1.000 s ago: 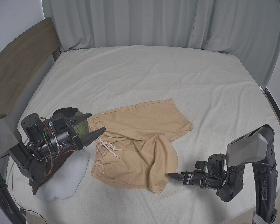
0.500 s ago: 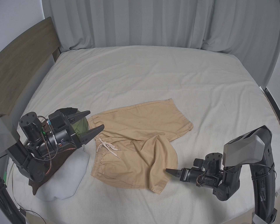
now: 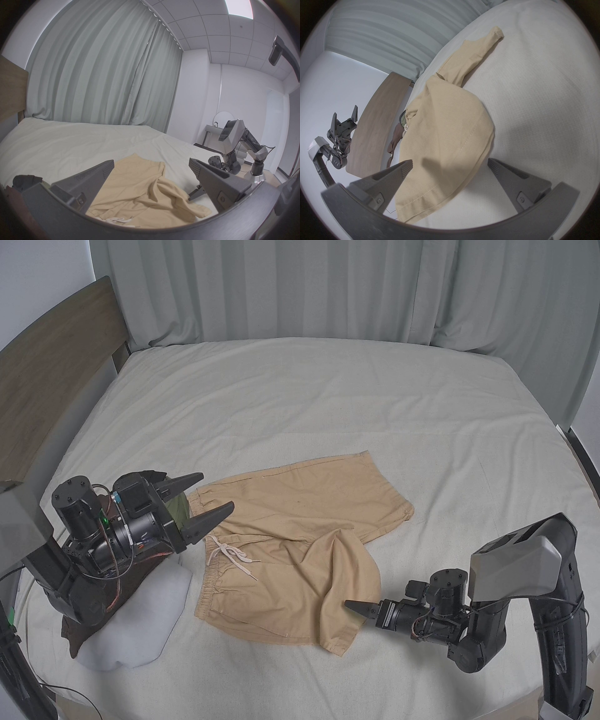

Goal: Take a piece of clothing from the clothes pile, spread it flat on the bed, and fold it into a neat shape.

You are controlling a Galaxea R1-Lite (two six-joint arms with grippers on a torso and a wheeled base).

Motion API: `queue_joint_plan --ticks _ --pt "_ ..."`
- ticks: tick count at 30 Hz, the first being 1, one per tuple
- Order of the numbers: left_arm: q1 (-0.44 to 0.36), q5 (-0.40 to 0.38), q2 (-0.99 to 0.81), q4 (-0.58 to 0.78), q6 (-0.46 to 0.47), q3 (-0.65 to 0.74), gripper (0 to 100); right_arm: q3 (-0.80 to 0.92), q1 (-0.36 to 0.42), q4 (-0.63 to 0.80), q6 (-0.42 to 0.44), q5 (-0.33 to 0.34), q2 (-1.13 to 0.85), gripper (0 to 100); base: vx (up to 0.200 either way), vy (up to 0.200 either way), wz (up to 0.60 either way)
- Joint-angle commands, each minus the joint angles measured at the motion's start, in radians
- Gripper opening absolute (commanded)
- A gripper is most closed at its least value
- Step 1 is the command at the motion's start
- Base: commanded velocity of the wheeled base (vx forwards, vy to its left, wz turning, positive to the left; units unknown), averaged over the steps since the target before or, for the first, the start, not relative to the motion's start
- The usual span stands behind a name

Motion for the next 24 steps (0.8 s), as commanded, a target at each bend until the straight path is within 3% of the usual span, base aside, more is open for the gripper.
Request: queue_joint_plan --ticks 1,24 --pt "-0.023 0.011 -0.03 -0.001 -0.007 0.038 100 -0.002 0.002 0.001 0.001 -0.001 -0.003 100 0.0 0.0 0.0" --pt "0.02 0.005 -0.093 -0.001 -0.034 0.074 100 -0.06 -0.016 -0.001 0.002 -0.078 0.017 100 0.0 0.0 0.0"
